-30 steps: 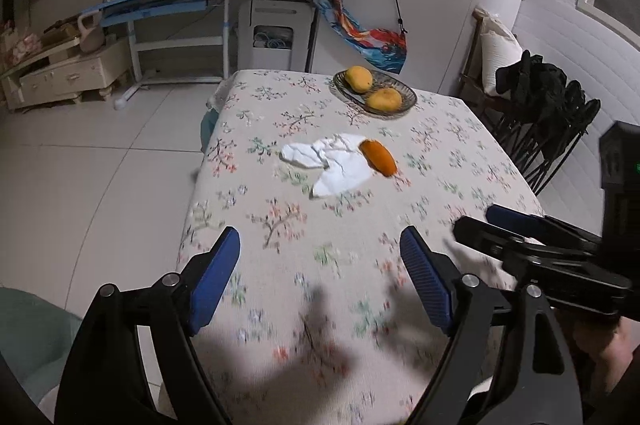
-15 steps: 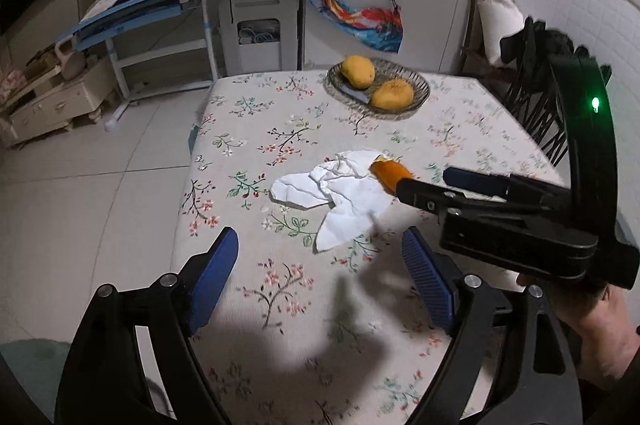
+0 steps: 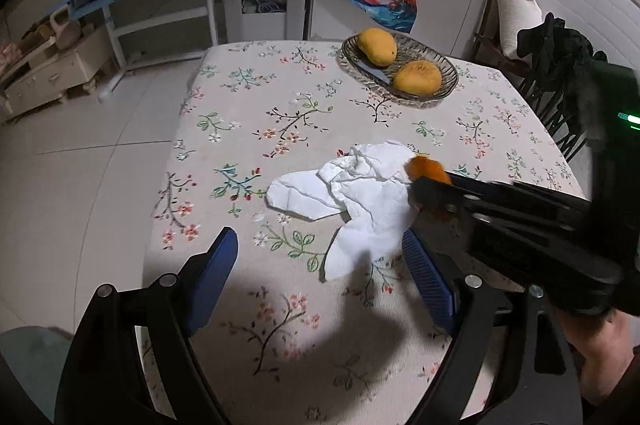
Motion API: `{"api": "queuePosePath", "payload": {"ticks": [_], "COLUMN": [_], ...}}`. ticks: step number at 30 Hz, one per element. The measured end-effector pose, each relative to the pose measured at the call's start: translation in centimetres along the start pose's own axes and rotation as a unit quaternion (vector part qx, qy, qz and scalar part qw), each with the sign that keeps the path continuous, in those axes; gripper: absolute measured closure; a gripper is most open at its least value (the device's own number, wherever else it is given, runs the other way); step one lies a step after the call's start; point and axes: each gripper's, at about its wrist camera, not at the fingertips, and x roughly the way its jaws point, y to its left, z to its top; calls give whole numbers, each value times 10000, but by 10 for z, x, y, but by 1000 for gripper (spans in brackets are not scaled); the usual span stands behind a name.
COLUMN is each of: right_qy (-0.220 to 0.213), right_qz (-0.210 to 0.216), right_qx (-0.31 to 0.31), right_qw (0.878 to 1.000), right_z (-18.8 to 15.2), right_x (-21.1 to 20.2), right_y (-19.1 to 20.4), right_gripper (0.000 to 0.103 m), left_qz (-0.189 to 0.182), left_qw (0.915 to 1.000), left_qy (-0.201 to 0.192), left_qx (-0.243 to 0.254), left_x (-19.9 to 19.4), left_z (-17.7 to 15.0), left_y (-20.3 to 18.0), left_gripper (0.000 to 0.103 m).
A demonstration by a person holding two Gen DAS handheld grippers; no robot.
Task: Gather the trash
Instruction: 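Grasp the small orange peel with the right tool, then grasp the white napkin with the left tool while the right tool lifts the peel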
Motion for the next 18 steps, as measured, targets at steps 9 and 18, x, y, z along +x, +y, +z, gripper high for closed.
{"api": "queuePosePath", "payload": {"ticks": [9,18], "right_qy": [32,80], "right_qz": [326,444], "right_qx": [608,679], "right_qw": [9976,9967], "right_z": [-8,-7], "right_x": [-24,-29], "right_y": [-34,-39], "right_gripper": [80,80], "left_qz": [26,-10], "left_qw": [9994,9984], "left_qy": [79,193], "left_qx": [343,527], "left_x": [28,51], "left_z": [17,30], "left_y": [-19,-34], "left_gripper": [22,22]}}
